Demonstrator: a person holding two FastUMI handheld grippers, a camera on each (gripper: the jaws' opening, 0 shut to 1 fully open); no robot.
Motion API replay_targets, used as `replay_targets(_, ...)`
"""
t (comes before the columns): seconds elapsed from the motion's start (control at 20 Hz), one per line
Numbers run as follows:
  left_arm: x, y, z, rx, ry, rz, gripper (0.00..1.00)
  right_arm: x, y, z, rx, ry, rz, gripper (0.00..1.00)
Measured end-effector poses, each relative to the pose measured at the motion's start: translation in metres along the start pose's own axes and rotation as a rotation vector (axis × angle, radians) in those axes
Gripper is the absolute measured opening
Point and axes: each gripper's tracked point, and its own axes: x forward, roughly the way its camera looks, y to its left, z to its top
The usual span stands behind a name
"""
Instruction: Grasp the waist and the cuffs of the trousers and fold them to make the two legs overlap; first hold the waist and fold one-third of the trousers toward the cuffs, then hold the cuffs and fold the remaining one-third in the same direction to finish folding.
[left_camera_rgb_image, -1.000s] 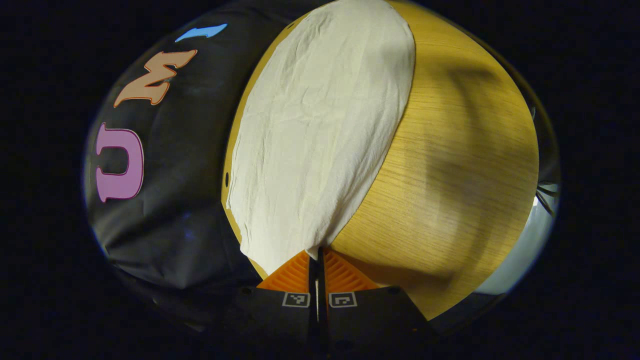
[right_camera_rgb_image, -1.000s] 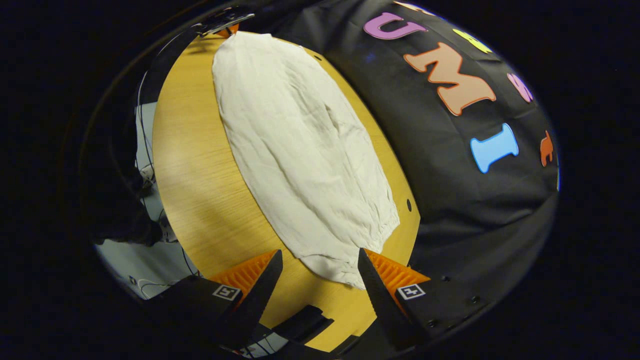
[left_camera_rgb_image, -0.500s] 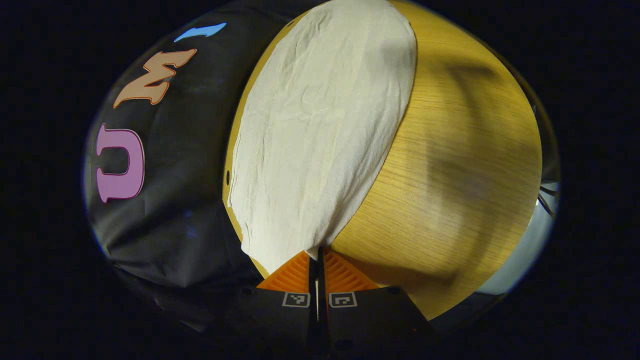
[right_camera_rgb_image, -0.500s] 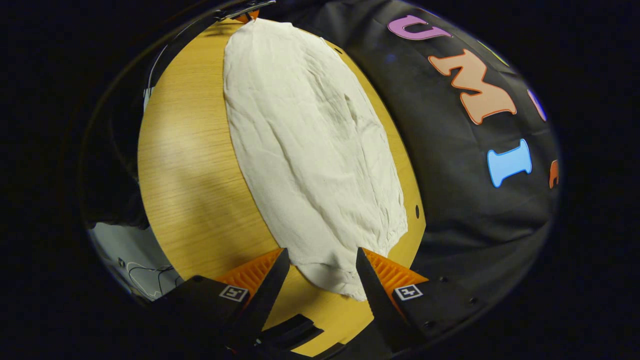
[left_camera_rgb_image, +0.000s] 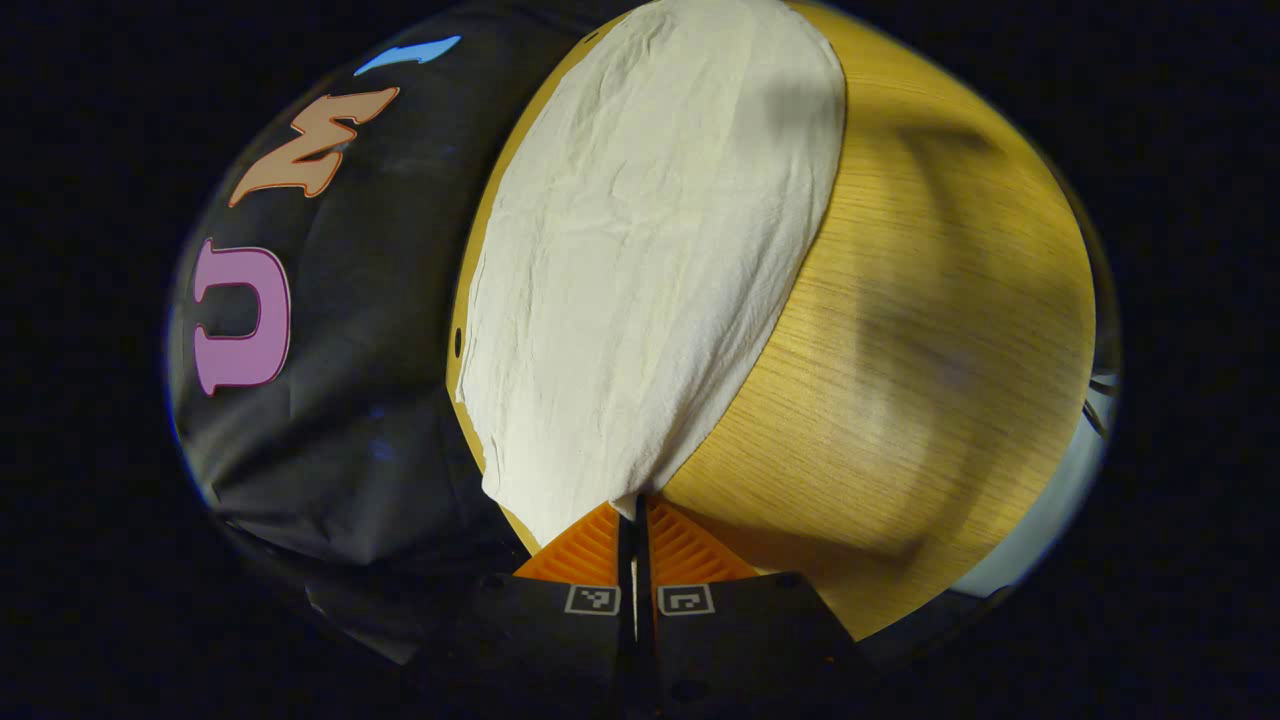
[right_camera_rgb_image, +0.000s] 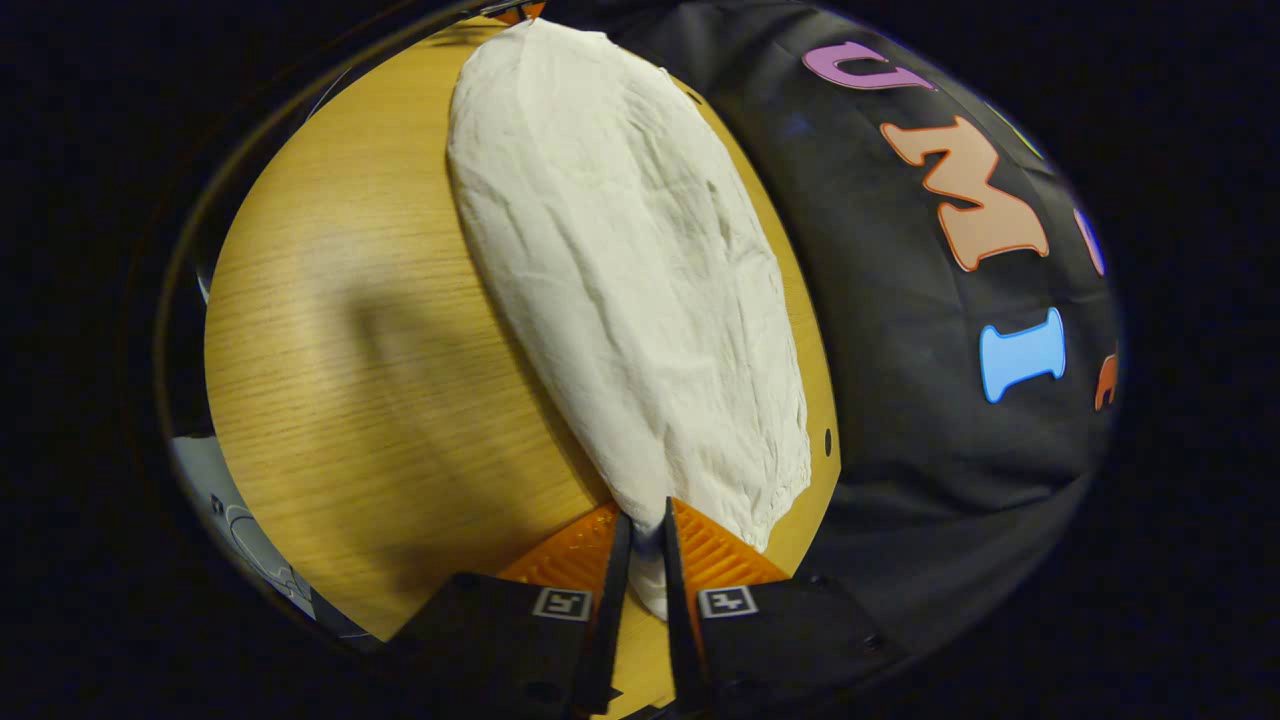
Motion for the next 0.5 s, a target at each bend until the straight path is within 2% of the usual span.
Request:
replay_targets(0.1, 0.001, 0.001, 0.000, -0.037, 0.015, 0.008, 0.00, -0.001, -0.003, 0.001, 0.015, 0.000, -0.009, 0.13)
replay_targets(0.2, -0.001, 0.005, 0.000, -0.092, 0.031, 0.000, 0.00, -0.004, -0.001, -0.003, 0.093, 0.009, 0.027, 0.13)
replay_targets(0.25, -0.003, 0.015, 0.003, -0.113, 0.025, 0.025, 0.00, -0.006, -0.005, -0.005, 0.120, 0.012, 0.032, 0.10)
replay_targets(0.4, -0.010, 0.047, 0.010, -0.161, 0.024, 0.077, 0.00, -0.017, -0.023, -0.002, 0.157, -0.022, 0.000, 0.12)
replay_targets(0.45, -0.011, 0.058, 0.013, -0.167, 0.028, 0.091, 0.00, -0.019, -0.031, -0.001, 0.165, -0.036, -0.012, 0.10)
replay_targets(0.5, -0.010, 0.070, 0.015, -0.170, 0.035, 0.110, 0.00, -0.022, -0.040, 0.001, 0.174, -0.049, -0.027, 0.12)
